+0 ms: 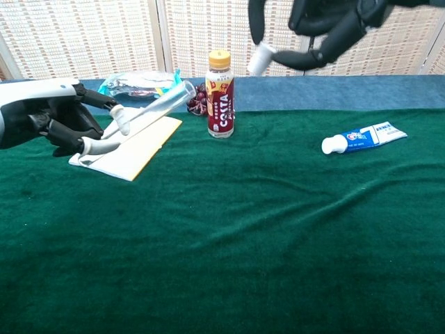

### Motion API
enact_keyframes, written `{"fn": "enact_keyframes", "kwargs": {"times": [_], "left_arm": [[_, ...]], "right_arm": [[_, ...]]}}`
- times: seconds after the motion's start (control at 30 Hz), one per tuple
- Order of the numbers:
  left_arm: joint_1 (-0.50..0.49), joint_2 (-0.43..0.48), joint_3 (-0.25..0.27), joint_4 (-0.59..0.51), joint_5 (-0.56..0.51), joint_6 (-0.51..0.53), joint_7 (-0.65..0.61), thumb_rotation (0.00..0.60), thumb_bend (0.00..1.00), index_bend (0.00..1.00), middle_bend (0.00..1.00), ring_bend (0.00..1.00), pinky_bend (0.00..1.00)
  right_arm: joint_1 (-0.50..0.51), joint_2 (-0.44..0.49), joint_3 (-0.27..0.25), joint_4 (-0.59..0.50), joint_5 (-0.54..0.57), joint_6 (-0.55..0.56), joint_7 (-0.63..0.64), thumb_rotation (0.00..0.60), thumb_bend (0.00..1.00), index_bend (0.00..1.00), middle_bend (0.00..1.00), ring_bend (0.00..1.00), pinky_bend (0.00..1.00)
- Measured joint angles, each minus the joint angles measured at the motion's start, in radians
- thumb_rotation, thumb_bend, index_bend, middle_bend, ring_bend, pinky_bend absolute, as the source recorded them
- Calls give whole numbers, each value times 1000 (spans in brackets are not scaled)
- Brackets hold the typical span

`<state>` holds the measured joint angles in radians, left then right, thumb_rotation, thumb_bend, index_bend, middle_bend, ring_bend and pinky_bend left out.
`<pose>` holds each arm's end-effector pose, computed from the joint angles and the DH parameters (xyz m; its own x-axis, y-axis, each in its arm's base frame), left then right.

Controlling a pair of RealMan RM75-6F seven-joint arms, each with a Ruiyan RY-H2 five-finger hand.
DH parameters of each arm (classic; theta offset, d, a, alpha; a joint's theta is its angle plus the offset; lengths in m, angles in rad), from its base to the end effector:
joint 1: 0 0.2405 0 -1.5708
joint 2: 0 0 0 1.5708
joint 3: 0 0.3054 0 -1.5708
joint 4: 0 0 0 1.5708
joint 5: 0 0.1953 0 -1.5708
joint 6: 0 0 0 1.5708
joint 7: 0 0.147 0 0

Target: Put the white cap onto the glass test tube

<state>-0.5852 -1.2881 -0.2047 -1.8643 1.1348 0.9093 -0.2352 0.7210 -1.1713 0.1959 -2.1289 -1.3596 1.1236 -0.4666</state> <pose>-0.1872 0.3177 0.0659 -0.2030 0.5086 0.8367 0.9521 -0.0969 0.2900 -0.0785 -0.2990 0.1266 0.3860 -0.0508 0.9211 -0.7052 -0.6599 0.2592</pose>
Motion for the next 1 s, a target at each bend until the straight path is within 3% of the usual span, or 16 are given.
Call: {"fn": "enact_keyframes", "kwargs": {"times": [0.5, 1.0], "left_arm": [[18, -28, -7, 1, 55, -30, -209, 600, 547, 656, 1000, 957, 866], [15, -51, 8, 11, 93, -23, -225, 600, 550, 656, 1000, 957, 866]], "right_arm": [[35, -41, 23, -10, 43, -15, -55, 600, 568, 775, 1000, 1000, 1000], [62, -69, 41, -7, 85, -12, -80, 600, 576, 777, 1000, 1000, 1000]]}}
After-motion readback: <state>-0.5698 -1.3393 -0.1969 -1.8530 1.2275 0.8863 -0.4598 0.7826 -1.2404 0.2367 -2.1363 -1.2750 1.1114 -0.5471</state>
